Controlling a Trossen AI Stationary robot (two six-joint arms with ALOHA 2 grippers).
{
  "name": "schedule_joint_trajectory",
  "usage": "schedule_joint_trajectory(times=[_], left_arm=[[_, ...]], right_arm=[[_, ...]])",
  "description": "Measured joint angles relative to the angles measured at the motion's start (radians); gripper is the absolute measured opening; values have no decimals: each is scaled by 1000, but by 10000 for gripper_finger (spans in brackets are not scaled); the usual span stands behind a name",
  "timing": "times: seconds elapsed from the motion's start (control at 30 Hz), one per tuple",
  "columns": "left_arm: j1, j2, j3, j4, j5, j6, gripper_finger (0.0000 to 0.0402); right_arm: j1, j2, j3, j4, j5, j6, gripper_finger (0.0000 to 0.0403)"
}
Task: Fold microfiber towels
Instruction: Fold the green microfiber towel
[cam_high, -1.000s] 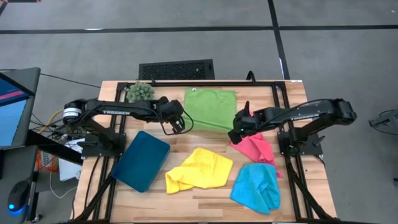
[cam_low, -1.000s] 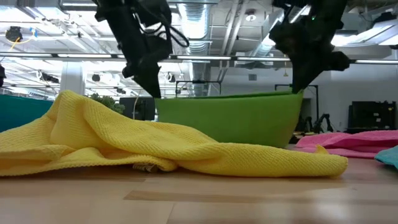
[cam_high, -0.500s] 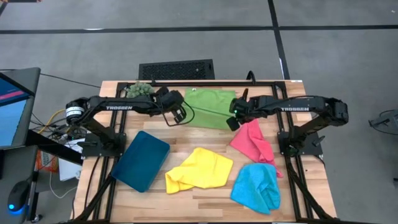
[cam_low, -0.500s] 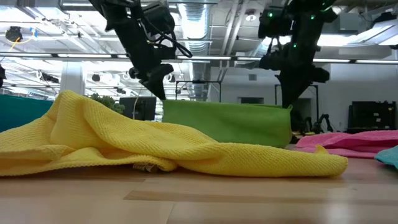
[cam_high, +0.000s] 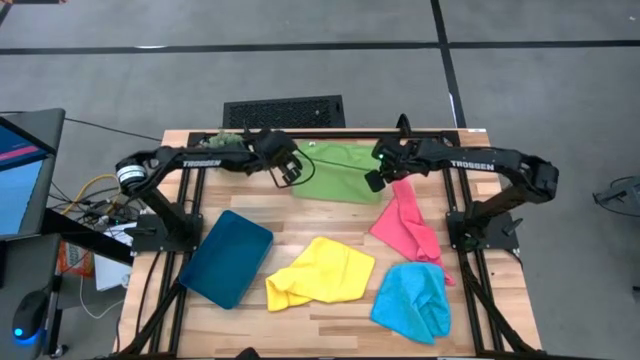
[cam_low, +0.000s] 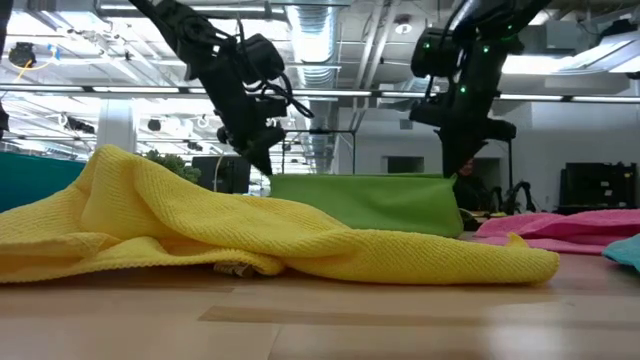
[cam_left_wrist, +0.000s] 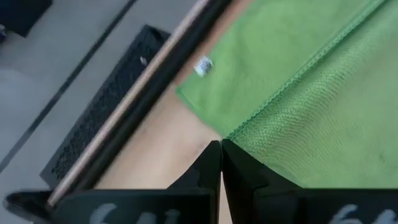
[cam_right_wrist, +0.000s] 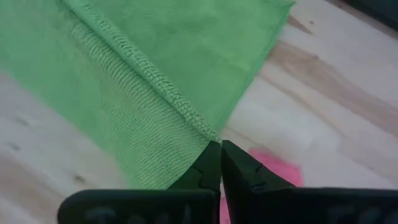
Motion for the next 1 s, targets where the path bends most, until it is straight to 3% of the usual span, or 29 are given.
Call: schedule_joint_trajectory(times=[0.4,0.63,1.0], left_arm=[[66,1,0,43,57,10,0],[79,62,-1,71,120,3,0],[86,100,2,108,74,1,0]], right_arm=[[-92,45,-1,83,-19,-95,31],[-134,59,-2,98,-15,-126,29],[-190,58,-2,166,-2,-191,33]])
